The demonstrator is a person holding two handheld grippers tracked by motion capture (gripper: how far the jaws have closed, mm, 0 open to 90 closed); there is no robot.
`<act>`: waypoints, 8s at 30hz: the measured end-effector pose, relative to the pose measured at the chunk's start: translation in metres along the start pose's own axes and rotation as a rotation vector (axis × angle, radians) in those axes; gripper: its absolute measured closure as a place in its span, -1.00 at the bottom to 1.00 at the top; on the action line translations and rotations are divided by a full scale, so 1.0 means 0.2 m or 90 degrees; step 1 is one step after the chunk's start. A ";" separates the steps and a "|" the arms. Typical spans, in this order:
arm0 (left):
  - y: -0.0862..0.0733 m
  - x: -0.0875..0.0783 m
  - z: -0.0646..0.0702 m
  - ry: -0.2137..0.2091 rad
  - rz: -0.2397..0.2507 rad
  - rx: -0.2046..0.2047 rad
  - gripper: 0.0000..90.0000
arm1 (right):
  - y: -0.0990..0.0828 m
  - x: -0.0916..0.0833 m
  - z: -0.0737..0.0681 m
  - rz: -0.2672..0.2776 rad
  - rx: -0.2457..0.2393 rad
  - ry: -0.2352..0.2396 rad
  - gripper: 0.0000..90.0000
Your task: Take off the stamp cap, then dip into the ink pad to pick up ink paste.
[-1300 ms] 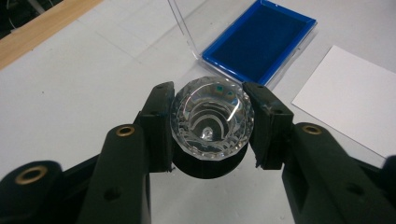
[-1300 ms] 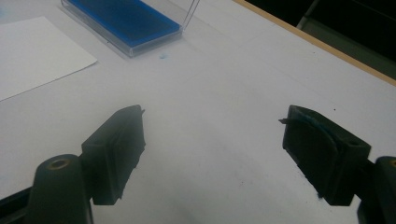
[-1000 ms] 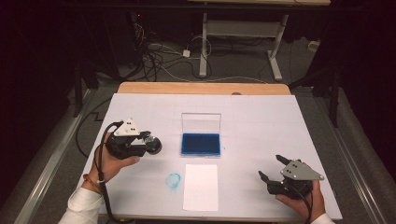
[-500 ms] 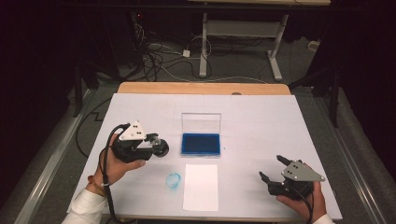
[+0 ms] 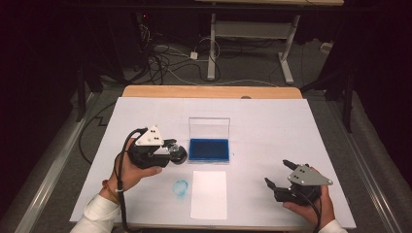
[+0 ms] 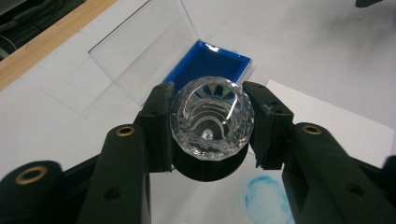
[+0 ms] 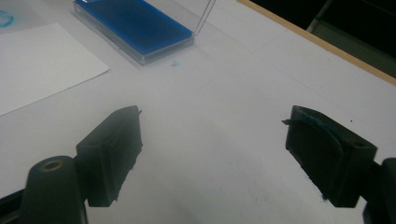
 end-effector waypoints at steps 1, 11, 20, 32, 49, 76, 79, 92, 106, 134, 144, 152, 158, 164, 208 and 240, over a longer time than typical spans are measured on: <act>0.01 0.01 0.01 -0.002 -0.001 0.004 0.22 | 0.03 0.01 -0.02 0.007 -0.003 0.016 -0.57; 0.15 0.03 0.11 -0.037 0.033 0.023 0.22 | 0.17 0.08 -0.12 0.023 -0.031 0.061 -0.58; 0.20 0.08 0.17 -0.067 0.042 0.029 0.22 | 0.33 0.20 -0.25 0.046 -0.055 0.119 -0.58; 0.22 0.18 0.26 -0.110 0.038 0.026 0.22 | 0.45 0.35 -0.49 0.066 -0.077 0.197 -0.54; 0.22 0.20 0.30 -0.158 0.057 0.008 0.22 | 0.45 0.41 -0.56 0.067 -0.074 0.195 -0.19; 0.21 0.18 0.30 -0.148 0.064 0.021 0.22 | 0.40 0.42 -0.56 0.043 -0.088 0.214 -0.16; 0.21 0.17 0.29 -0.145 0.062 0.024 0.22 | 0.39 0.41 -0.55 0.033 -0.100 0.208 -0.16; 0.19 0.15 0.25 -0.120 0.058 0.023 0.22 | 0.36 0.36 -0.48 0.026 -0.105 0.193 -0.16; 0.17 0.14 0.20 -0.105 0.050 0.017 0.22 | 0.35 0.26 -0.36 0.038 -0.094 0.160 -0.16; 0.12 0.10 0.11 -0.068 0.045 0.001 0.22 | 0.23 0.06 -0.18 0.039 -0.067 0.096 -0.16; 0.11 0.09 0.10 -0.060 0.047 -0.003 0.22 | 0.17 0.03 -0.17 0.027 -0.060 0.090 -0.16; 0.11 0.09 0.08 -0.055 0.046 -0.006 0.22 | 0.10 0.02 -0.17 0.010 -0.048 0.093 -0.16; 0.10 0.10 0.07 -0.054 0.045 -0.009 0.22 | 0.07 0.04 -0.20 -0.003 -0.050 0.101 -0.16; 0.09 0.09 0.06 -0.049 0.047 -0.011 0.22 | 0.07 0.05 -0.21 -0.004 -0.057 0.106 -0.16; 0.27 0.17 0.01 -0.028 0.011 0.014 0.22 | 0.09 0.06 -0.19 0.002 -0.053 0.111 -0.16; 0.28 0.41 -0.05 -0.043 -0.116 0.026 0.22 | 0.08 0.06 -0.20 -0.007 -0.061 0.116 -0.16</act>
Point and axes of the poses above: each handheld gripper's, and its own axes: x roughly forward along the jaws, y roughly out of its top, z roughly to its right, the point moved 7 cm from there along x, roughly forward along the jaws, and after that the axes turned 2 degrees about y, right-handed, at the moved point
